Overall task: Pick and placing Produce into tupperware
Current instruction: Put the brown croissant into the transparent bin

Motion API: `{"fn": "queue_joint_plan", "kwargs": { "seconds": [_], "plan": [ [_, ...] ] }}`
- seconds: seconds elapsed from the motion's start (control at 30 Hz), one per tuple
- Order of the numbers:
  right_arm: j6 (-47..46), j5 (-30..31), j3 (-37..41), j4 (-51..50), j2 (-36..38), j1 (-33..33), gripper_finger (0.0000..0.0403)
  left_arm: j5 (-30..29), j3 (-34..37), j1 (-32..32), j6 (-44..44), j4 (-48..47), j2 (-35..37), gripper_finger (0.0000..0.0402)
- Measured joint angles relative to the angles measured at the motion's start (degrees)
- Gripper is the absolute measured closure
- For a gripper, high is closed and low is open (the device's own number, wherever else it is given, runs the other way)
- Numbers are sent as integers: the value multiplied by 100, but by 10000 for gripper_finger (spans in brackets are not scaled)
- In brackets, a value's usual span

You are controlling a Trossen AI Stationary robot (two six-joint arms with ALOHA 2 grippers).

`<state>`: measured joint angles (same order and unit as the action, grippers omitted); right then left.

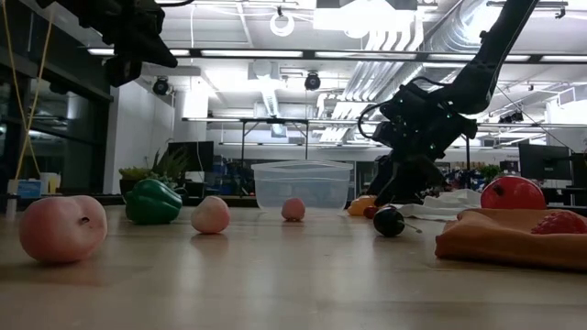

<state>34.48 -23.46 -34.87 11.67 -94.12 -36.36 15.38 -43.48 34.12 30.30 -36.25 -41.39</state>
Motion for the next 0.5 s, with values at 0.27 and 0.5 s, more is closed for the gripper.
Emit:
{"fn": "queue_joint_plan", "kwargs": {
  "seconds": [0.27,0.5],
  "plan": [
    [-258,2,-4,148,-267,2,100,1,0,1,2,0,0,401],
    [-254,2,-4,218,-272,2,100,-1,-2,-1,4,2,0,401]
  ]
}}
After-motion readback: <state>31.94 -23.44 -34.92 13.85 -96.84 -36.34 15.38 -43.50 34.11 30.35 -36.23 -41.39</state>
